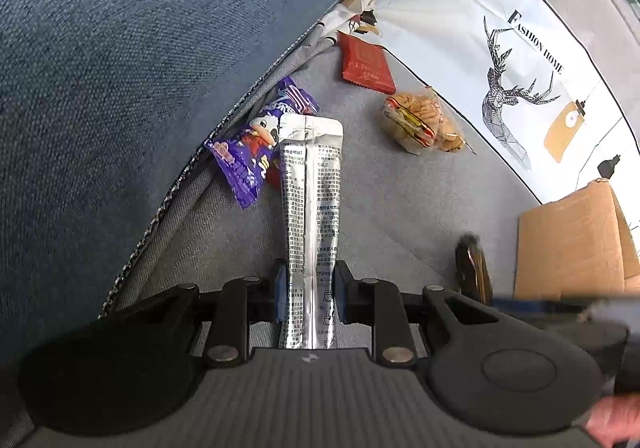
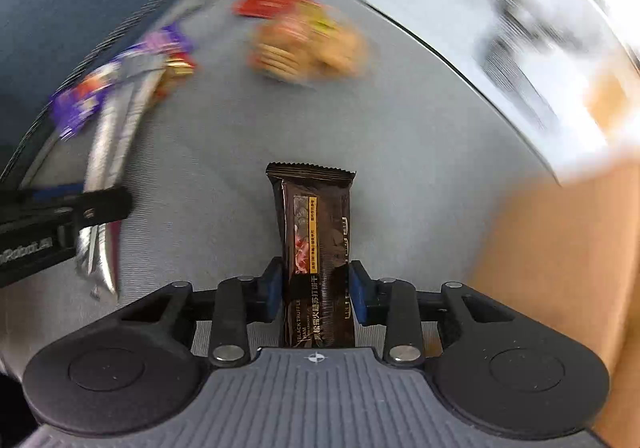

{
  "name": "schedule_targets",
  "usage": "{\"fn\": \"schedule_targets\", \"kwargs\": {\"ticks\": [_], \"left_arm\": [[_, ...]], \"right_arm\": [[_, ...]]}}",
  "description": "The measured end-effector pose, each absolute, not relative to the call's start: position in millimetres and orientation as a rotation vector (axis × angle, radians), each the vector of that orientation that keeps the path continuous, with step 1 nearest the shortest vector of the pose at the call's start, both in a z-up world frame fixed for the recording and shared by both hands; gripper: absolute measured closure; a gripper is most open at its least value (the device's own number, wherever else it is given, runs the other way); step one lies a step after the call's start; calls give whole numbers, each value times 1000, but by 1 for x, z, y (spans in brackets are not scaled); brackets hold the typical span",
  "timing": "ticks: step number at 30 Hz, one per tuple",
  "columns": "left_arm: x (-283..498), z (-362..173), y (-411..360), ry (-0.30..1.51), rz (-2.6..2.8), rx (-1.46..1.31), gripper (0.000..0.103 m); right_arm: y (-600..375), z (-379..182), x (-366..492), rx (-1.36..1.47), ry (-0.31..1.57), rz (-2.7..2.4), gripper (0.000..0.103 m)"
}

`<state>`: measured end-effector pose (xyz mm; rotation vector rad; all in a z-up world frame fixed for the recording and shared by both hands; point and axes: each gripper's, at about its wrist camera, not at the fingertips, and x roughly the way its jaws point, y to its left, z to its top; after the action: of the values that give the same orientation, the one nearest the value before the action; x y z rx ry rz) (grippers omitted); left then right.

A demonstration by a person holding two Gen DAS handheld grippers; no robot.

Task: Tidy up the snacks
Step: 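Grasp silver stick pack with left tool while right tool grasps dark chocolate bar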

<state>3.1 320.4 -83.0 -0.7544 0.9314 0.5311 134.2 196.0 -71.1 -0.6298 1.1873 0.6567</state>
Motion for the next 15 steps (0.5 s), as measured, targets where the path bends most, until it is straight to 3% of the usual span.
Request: {"fn": "schedule_targets", "kwargs": {"ticks": [5, 15], "left_arm": [[2, -84, 316, 945, 508, -770, 77], [8, -83, 306, 980, 506, -683, 75]], "right_arm": [[165, -75, 124, -420, 1246, 564, 66], [156, -83, 110, -444, 1233, 530, 54]]}}
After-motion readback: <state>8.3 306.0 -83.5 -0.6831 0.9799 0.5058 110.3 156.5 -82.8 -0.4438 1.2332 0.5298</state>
